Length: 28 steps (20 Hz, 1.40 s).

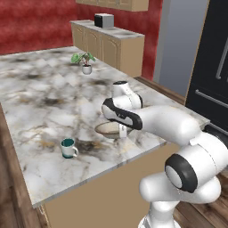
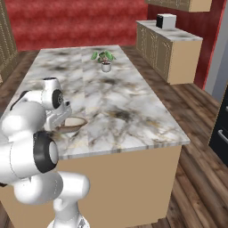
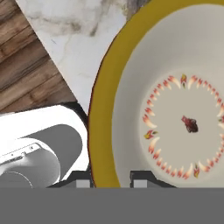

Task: Clear the mugs and bowl far away from the sink.

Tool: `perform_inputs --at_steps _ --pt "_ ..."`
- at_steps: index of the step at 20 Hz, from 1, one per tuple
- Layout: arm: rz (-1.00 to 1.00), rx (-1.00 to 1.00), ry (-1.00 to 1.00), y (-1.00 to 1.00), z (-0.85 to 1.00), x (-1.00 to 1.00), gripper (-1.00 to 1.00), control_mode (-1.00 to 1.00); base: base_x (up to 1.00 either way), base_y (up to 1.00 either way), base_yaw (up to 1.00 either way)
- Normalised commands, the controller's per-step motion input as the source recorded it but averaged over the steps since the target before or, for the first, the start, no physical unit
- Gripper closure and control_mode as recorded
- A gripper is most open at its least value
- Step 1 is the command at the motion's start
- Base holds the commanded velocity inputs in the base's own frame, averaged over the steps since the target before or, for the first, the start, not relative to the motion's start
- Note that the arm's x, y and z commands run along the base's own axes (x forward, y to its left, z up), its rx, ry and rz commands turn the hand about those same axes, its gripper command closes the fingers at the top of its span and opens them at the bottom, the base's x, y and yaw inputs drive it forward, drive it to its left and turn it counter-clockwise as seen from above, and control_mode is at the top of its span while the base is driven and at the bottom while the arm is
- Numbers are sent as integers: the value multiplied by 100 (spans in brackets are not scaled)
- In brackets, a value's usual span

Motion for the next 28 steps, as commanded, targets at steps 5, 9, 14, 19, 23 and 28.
perform_inputs --at_steps 5,9,14,19,23,28 --pt "27 0 2 26 -53 1 100 -100 0 0 0" --pt "22 0 0 19 -55 0 100 -100 0 0 0" --pt "19 0 0 5 -55 0 100 -100 0 0 0" --pt "16 0 -1 0 -54 21 100 -100 0 0 0" --pt "13 0 -2 0 -25 35 -100 -100 0 0 0" --pt "9 0 0 0 25 12 -100 -100 0 0 0"
